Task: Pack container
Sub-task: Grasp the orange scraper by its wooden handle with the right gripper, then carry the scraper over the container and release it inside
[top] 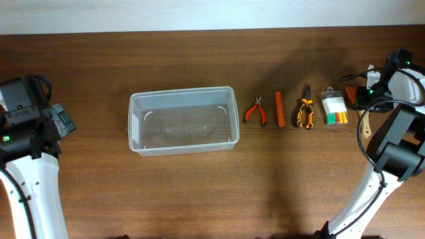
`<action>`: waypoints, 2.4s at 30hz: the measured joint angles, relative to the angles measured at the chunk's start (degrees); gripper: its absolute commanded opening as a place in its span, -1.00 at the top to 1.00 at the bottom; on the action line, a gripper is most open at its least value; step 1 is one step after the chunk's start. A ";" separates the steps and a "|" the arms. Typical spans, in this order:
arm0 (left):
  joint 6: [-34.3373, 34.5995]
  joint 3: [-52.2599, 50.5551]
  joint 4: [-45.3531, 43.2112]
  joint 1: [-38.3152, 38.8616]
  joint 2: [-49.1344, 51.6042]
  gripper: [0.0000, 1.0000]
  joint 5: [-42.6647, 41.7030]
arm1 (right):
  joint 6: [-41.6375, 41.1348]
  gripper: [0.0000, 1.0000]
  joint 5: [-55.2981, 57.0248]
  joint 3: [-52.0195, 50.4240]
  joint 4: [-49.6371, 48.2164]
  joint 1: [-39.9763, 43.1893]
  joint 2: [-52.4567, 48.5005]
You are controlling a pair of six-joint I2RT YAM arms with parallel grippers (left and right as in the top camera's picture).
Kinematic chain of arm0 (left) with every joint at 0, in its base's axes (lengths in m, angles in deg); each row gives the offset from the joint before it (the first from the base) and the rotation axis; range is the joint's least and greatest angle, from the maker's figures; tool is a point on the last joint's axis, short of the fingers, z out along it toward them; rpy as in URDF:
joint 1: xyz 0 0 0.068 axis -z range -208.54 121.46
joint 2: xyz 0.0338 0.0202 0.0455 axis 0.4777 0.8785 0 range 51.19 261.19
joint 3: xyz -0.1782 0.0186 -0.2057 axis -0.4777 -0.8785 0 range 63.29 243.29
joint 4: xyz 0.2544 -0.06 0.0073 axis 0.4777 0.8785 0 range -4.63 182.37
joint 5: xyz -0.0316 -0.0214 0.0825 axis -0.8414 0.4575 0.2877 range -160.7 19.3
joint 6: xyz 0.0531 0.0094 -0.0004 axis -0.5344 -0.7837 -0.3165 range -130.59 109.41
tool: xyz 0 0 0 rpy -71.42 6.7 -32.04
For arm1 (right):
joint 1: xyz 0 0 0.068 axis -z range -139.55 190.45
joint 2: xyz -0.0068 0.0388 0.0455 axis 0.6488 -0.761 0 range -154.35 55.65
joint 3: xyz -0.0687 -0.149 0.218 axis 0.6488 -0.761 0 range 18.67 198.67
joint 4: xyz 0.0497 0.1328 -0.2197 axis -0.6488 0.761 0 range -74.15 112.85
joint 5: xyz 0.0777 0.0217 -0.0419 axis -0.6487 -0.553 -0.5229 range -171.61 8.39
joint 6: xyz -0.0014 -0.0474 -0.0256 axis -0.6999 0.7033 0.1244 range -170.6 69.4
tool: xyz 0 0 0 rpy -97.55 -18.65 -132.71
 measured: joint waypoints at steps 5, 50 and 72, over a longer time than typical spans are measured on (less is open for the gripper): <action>0.00 0.00 0.00 0.00 0.00 -0.99 0.00 | -0.17 0.21 -0.37 0.00 -0.02 -0.02 0.00; 0.00 0.00 0.02 0.00 0.00 -0.98 0.00 | -10.32 0.77 -8.04 33.33 22.82 -8.50 0.28; 0.00 0.00 0.00 0.00 0.00 -0.98 0.00 | 1.03 0.92 -10.82 46.69 32.83 -51.84 2.38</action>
